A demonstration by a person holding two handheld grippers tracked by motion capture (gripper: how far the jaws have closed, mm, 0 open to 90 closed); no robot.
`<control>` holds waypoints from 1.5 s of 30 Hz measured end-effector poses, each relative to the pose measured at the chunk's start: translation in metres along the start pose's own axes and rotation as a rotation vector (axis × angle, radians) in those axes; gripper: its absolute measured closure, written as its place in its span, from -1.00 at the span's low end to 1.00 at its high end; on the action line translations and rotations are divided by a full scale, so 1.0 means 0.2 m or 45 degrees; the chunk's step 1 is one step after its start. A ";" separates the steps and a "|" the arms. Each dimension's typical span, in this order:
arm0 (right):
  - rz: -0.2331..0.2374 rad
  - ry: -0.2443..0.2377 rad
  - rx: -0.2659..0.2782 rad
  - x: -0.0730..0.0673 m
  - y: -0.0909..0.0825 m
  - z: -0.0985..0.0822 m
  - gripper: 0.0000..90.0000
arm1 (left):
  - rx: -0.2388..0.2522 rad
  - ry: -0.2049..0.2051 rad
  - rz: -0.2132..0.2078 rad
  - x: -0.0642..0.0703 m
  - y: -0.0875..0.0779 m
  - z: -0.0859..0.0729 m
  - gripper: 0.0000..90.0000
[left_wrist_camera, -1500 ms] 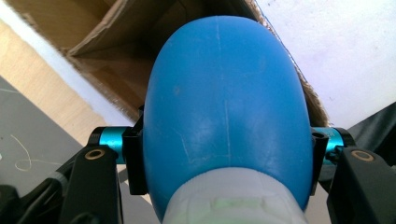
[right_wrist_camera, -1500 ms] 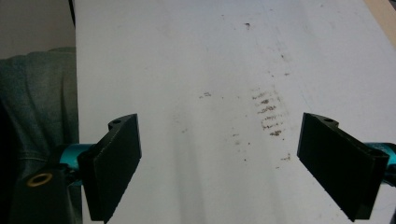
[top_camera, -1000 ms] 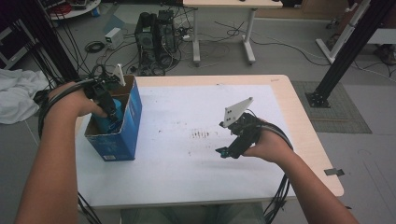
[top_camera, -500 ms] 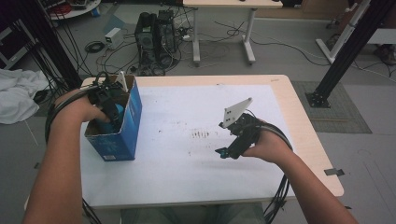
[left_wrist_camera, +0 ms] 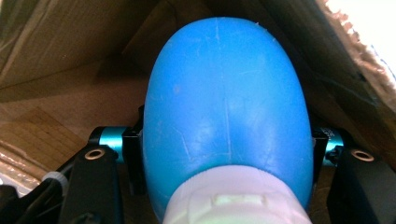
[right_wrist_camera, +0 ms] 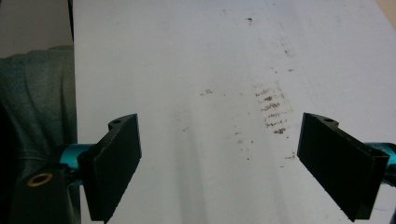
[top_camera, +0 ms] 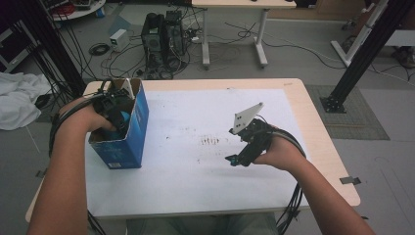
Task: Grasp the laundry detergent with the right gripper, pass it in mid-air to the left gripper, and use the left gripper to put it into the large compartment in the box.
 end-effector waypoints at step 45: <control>0.019 -0.006 0.013 -0.02 0.01 0.00 -0.71 | 0.028 0.015 0.026 0.02 -0.10 -0.02 -0.32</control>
Point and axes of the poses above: each handheld gripper's, and its own axes: y roughly forward along the jaws, z roughly out of its top, x roughly to its right, the point moved 5 cm from there along y, roughly forward along the jaws, and after that the axes turned 13 degrees about y, right-handed, at the moved point
